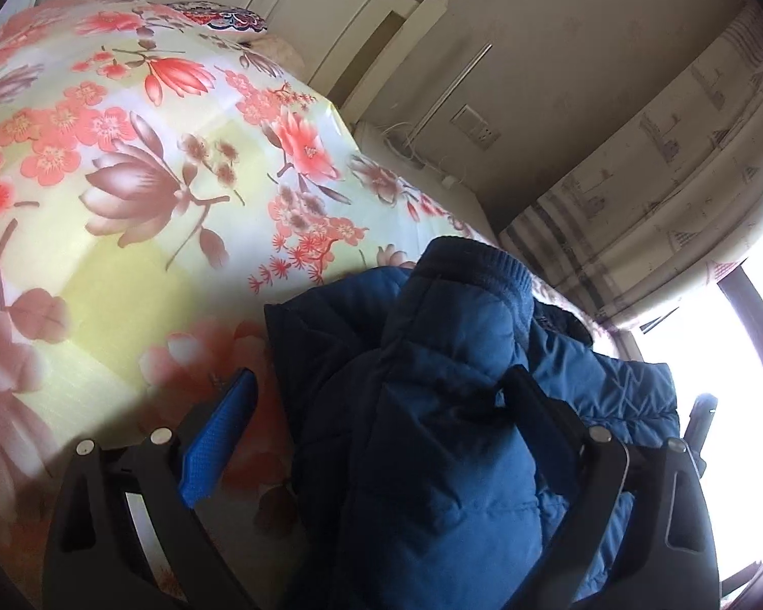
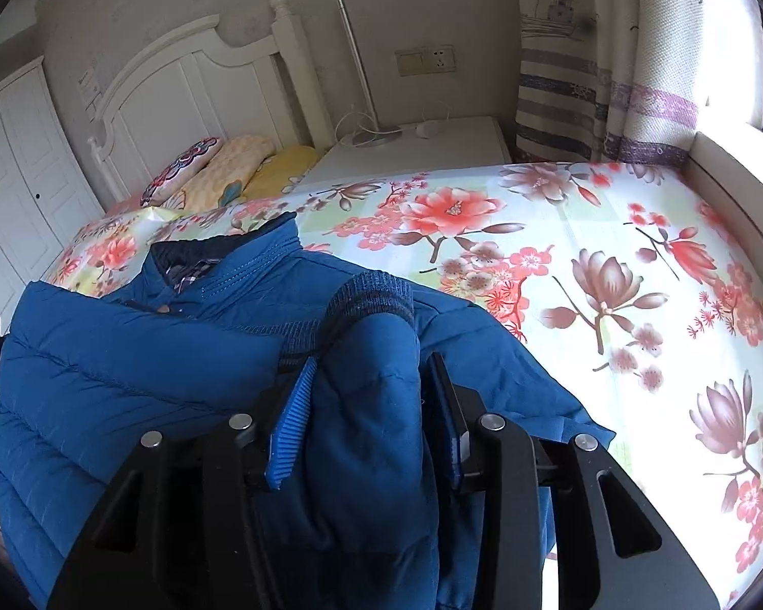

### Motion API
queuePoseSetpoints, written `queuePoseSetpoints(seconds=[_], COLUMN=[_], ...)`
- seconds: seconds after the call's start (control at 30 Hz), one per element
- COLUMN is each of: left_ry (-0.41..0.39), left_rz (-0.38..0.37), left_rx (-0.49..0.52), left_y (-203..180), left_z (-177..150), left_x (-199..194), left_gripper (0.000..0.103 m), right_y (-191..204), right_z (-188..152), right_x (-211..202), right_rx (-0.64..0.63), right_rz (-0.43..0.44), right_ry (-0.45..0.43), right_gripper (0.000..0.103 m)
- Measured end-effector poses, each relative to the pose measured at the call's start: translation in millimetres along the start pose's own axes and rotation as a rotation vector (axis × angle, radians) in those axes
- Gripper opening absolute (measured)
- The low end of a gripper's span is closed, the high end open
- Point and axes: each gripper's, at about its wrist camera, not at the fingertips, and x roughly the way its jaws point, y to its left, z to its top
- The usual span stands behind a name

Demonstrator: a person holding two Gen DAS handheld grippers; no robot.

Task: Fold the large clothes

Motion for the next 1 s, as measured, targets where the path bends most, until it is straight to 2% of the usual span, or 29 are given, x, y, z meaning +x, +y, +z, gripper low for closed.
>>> queuePoseSetpoints(seconds=[0.1, 0.33, 0.47, 0.57, 0.7, 0.77, 1.0], left_ry=[0.001, -0.035, -0.034, -0.019, -0.008, -0.005, -0.016], left_rz=[-0.038, -0.043, -0.044, -0.072, -0.137, -0.158, -0.121], left_rx=[-0.021, -0.022, -0.004, -0.008, -0.034, -0.042, -0.02], left_y=[7, 4, 0, 3, 12, 14, 7], left_z=[-1, -3, -4, -4, -4, -3, -3], left_x=[0, -10, -8, -2, 3, 3, -2], left_gripper=[0.096, 0.096, 0.096, 0.096, 0.096, 0.096, 0.096], right_y=[4, 1, 4, 5, -7, -7, -9], right_z=[-1, 0, -1, -2, -1, -1, -1], right_x=[1, 4, 4, 5, 11, 11, 12], right_rx=[-0.017, -0.009, -0.024, -0.032, 0.032, 0.039, 0.054], right_rz=[-0.023, -0.019, -0.029, -0.033, 0.033, 0.039, 0.054], right_ry=[0.001, 0.012, 0.004, 0.001, 0.023, 0.024, 0.033], right_gripper=[0.034, 0.037, 0.037, 0.036, 0.036, 0.036, 0.037])
